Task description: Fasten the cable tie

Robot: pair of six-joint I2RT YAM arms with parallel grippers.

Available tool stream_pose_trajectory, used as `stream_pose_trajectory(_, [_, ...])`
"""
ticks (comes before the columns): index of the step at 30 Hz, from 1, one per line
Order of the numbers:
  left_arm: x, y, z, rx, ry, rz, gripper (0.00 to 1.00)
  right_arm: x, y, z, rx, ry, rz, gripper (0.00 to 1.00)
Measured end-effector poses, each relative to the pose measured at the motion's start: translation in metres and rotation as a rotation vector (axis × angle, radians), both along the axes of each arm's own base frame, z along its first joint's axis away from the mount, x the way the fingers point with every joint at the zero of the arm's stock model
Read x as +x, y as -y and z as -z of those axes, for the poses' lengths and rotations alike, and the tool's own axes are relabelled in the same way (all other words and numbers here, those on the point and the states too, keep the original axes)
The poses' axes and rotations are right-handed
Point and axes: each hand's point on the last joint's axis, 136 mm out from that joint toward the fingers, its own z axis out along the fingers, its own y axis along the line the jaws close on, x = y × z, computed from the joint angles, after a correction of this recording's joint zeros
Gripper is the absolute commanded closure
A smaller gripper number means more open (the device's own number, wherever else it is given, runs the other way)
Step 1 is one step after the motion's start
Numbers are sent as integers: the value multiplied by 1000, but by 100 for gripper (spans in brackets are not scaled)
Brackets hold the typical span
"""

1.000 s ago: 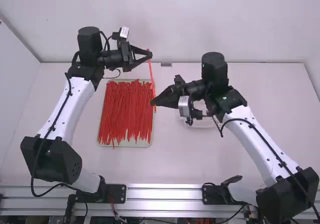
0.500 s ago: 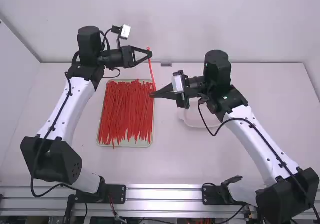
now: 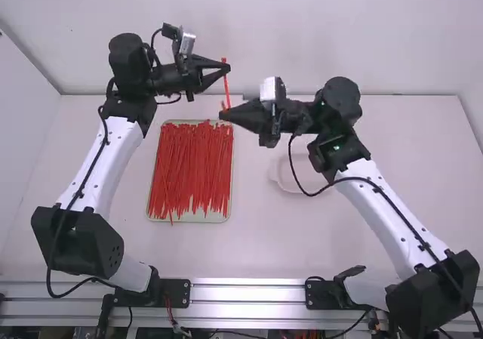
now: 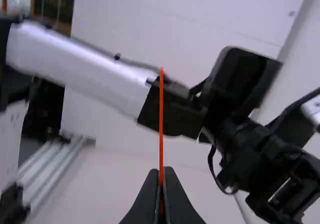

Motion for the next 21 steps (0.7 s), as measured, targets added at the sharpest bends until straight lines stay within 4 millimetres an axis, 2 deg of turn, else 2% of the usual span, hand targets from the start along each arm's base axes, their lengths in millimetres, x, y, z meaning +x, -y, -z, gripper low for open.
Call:
stream_pose_trajectory(4, [-4, 2, -6, 28, 131, 23, 98, 15, 1, -9, 39, -184, 70, 100])
stream_pose_trajectory(8, [-11, 4, -5, 69, 254, 64, 98, 27, 3, -7, 52, -314, 115, 100])
stream_pose_trajectory(14, [-25, 7, -4, 122, 474, 143, 98, 42, 7, 18, -6, -512, 168, 100])
stream_pose_trajectory(21, [-30, 8, -8, 140, 595, 168, 98, 42, 5, 43, -79, -621, 181, 100])
